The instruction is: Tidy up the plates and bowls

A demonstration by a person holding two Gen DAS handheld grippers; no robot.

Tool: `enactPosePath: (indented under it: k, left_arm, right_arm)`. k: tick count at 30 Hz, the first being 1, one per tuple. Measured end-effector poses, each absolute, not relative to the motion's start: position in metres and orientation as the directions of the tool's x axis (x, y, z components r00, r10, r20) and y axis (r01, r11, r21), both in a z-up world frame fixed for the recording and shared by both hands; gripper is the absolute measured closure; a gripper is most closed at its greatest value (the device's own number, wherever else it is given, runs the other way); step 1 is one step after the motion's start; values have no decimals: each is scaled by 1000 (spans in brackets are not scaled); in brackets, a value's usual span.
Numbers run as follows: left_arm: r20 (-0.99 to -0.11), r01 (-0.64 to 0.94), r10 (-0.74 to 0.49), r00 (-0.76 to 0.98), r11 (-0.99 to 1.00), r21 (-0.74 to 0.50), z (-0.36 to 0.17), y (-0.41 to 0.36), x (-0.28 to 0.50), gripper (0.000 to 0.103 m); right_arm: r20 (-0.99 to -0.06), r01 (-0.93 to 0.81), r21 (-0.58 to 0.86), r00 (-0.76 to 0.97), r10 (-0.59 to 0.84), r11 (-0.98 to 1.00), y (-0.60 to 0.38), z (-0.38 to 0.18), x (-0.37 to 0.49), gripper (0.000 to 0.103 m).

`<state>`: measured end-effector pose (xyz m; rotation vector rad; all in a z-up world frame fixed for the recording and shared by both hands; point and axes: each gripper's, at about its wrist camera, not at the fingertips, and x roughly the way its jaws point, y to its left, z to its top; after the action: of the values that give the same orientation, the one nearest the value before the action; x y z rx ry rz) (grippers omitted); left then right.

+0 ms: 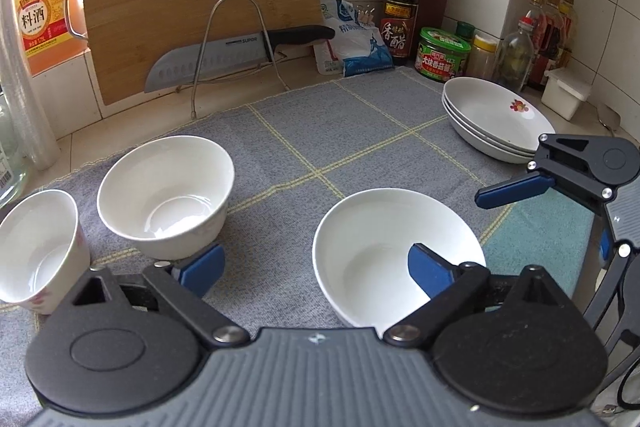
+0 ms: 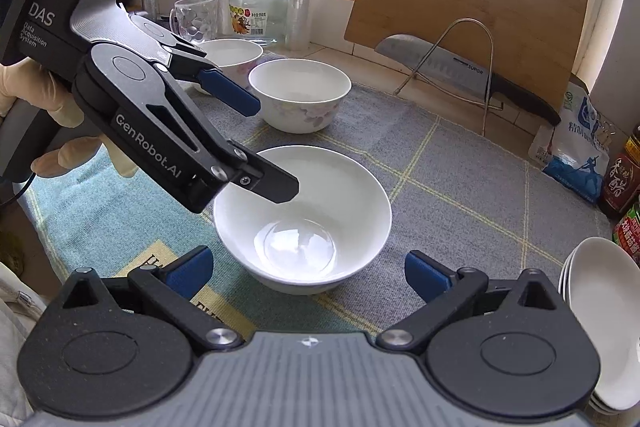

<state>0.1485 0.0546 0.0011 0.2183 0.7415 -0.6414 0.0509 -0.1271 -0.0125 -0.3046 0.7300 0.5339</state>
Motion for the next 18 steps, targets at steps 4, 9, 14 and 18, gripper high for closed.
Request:
enactPosePath:
  k: [4, 9, 14, 18]
  left_arm:
    - [-674, 551, -409, 615, 834, -4, 2, 71, 147, 4]
    - [-669, 475, -352, 655, 880, 2, -2, 87, 149, 4]
    - [-673, 481, -376, 637, 876, -34, -5, 94, 153, 4]
    - [-669, 448, -316, 673, 893, 29, -13, 92, 158, 4]
  right_arm:
    - [-692, -558, -71, 624, 361, 827, -131, -6, 53, 0]
    - [-686, -575, -76, 623, 376, 815, -131, 1, 63, 0]
    - [-688, -596, -75, 611, 391, 800, -127, 9, 78, 0]
    - [-687, -601, -40, 597, 415, 799, -127, 17, 100, 0]
